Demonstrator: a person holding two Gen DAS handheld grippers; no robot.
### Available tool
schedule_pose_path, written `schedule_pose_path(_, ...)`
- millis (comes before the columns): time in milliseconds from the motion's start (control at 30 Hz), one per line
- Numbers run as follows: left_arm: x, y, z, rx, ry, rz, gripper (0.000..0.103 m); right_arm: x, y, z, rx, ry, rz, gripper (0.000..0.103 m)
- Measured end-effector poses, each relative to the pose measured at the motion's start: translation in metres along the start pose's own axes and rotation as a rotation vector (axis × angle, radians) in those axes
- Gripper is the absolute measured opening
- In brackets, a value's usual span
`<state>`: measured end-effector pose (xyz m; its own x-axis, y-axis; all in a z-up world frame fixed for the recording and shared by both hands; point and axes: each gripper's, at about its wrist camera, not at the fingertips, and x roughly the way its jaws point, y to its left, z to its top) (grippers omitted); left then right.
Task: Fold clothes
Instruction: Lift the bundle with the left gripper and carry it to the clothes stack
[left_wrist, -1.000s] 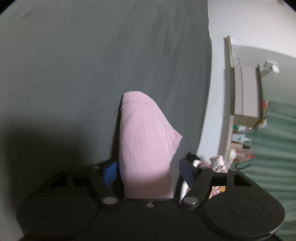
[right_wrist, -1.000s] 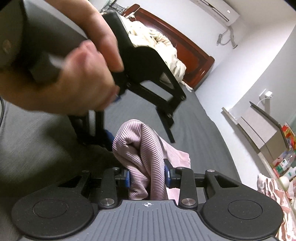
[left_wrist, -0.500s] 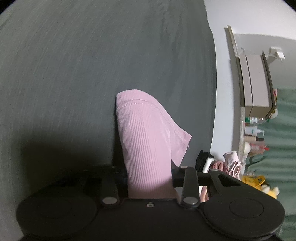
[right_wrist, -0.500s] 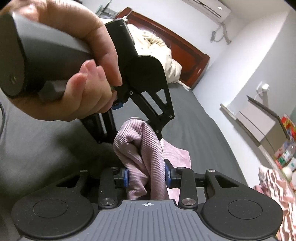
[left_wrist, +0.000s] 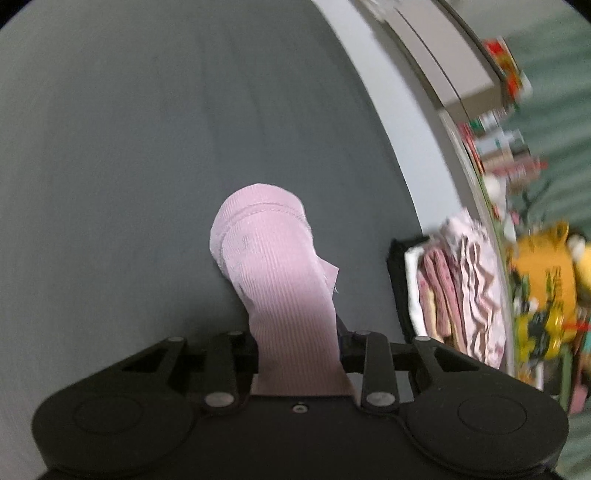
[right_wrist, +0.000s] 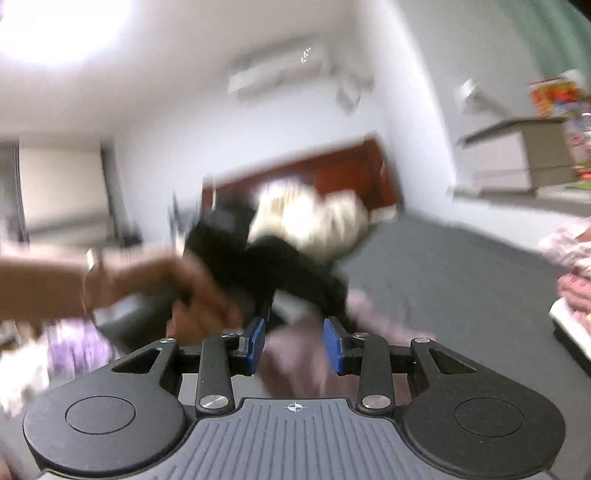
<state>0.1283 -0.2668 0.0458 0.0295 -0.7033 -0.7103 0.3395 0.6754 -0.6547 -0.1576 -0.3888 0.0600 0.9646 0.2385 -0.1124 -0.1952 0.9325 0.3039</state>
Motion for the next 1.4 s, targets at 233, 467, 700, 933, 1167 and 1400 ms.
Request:
schedule_pose_path(233, 0.007, -0.053, 0.016, 0.207, 0.100, 0.031, 0.030, -0.034, 0.001, 0.002, -0.062, -0.276, -0.222, 0.039)
schedule_pose_path(467, 0.035, -0.123, 0.028, 0.382, 0.208, -0.103, 0.030, -0.074, -0.003, 0.004, 0.015, -0.479, -0.340, 0.039)
schedule_pose_path(700, 0.075, -0.173, 0.028, 0.556, 0.417, -0.277, 0.030, -0.116, -0.009, 0.011, 0.067, -0.619, -0.421, 0.045)
schedule_pose_path(933, 0.147, -0.190, 0.023, 0.734, 0.613, -0.467, 0.030, -0.122, -0.041, 0.019, 0.145, -0.555, -0.439, 0.062)
schedule_pose_path(1167, 0.210, -0.149, 0.058, 0.720, 0.608, -0.261, 0.030, -0.113, -0.062, 0.016, 0.181, -0.455, -0.458, 0.062)
schedule_pose_path(1400, 0.231, -0.121, 0.062, 0.667, 0.604, -0.318, 0.034, -0.101, -0.069, 0.013, 0.189, -0.370, -0.477, 0.062)
